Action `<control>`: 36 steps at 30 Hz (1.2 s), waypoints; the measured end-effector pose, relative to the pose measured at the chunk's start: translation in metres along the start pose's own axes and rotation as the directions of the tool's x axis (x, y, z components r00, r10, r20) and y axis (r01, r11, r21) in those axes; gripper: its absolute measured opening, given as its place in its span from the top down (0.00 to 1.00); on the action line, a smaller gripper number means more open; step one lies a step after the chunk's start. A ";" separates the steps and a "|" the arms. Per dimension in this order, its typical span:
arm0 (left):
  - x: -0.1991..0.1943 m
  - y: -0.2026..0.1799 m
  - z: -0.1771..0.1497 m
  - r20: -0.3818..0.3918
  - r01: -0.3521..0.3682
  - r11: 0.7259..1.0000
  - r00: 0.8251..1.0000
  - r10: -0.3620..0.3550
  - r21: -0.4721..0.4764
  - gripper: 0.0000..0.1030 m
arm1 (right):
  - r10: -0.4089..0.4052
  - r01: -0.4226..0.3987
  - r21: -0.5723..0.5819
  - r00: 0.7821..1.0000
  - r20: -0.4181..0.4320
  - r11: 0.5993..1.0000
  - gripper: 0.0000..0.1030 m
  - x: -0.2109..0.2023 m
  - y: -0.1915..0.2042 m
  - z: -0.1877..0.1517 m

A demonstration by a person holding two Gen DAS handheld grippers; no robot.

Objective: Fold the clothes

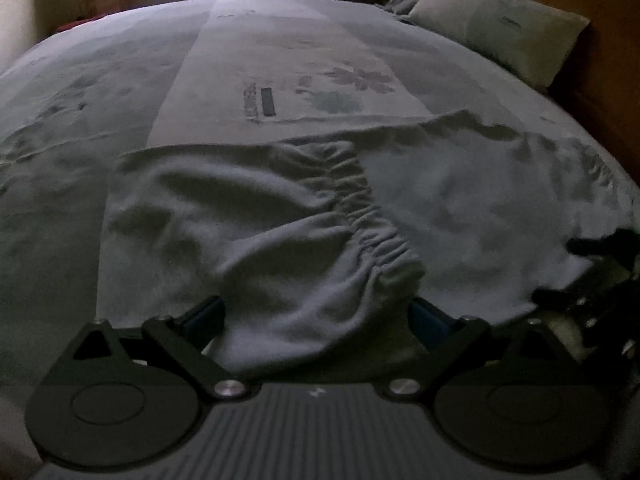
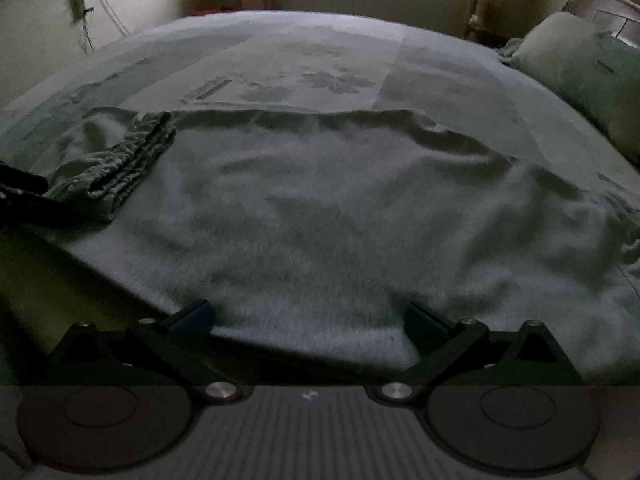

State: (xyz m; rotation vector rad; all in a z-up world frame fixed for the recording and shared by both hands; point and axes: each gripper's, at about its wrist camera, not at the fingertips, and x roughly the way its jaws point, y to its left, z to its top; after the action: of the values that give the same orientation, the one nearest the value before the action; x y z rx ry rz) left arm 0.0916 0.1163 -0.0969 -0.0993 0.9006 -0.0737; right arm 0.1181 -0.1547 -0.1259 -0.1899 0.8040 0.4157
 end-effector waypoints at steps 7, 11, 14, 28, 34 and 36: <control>-0.031 -0.037 0.011 0.066 -0.040 0.995 0.997 0.034 0.090 0.05 | 0.036 -0.038 0.016 0.992 0.121 0.999 0.00 -0.034 -0.024 -0.001; -0.033 -0.072 0.018 0.079 -0.047 0.987 0.996 0.035 0.156 0.04 | -0.072 0.060 0.065 0.978 0.197 0.996 0.00 -0.056 -0.068 0.004; -0.025 -0.100 0.024 0.079 -0.038 0.978 0.997 0.022 0.207 0.04 | -0.154 0.124 0.157 0.968 0.198 0.980 0.00 -0.058 -0.111 0.001; 0.015 -0.207 0.041 0.030 0.096 0.942 0.993 -0.111 0.321 0.04 | -0.127 0.045 0.414 0.977 0.174 0.909 0.00 -0.076 -0.216 -0.052; 0.031 -0.226 0.043 0.002 0.135 0.938 0.990 -0.143 0.318 0.04 | -0.148 0.070 0.340 0.967 0.209 0.938 0.00 -0.065 -0.220 -0.029; 0.036 -0.231 0.041 -0.008 0.146 0.934 0.988 -0.152 0.325 0.04 | -0.186 0.119 0.370 0.971 0.151 0.921 0.00 -0.052 -0.232 -0.033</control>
State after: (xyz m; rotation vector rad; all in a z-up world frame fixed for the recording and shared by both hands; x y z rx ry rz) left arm 0.1407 -0.1142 -0.0721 0.1394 0.8521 -0.3615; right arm 0.1641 -0.3900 -0.1089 0.1264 0.6641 0.1299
